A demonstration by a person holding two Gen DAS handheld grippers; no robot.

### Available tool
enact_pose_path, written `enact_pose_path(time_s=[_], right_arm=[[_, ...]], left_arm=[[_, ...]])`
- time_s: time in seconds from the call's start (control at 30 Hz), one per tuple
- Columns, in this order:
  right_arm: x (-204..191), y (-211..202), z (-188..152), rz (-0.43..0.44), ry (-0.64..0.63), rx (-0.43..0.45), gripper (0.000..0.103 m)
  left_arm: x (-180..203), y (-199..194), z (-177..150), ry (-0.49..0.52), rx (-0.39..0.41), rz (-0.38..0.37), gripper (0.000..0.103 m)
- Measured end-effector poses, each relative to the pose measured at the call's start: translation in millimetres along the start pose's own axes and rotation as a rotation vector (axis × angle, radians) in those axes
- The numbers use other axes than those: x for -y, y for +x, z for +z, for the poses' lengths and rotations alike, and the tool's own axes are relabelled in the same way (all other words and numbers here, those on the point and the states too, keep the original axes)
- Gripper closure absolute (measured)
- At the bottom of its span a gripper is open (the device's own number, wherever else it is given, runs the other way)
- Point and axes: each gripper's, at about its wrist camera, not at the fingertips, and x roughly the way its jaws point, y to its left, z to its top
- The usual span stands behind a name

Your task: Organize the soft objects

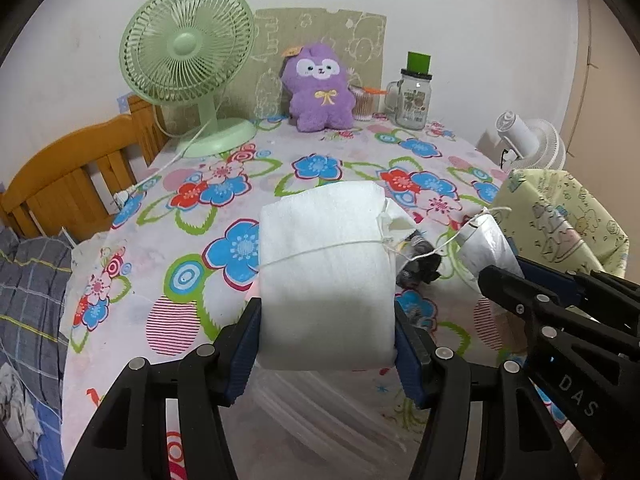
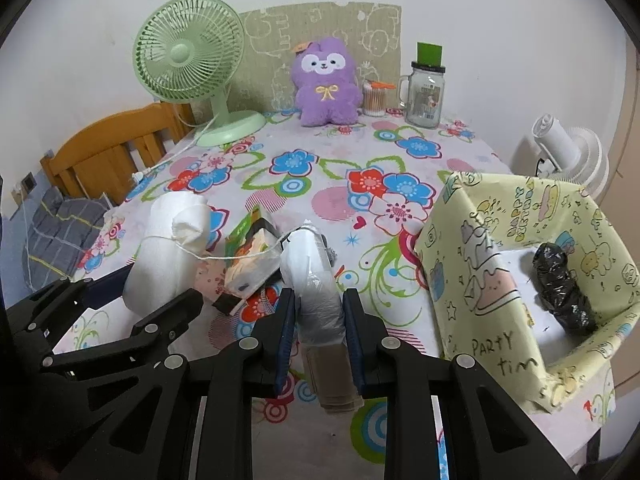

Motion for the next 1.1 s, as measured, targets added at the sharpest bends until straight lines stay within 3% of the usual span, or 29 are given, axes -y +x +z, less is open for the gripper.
enact_pose_path(time_s=[1.1], right_arm=[[22,-90,28,0.019,-0.021,0.165,0.076]], left_arm=[[57,-74,32,0.053,0.145,0.001,0.041]])
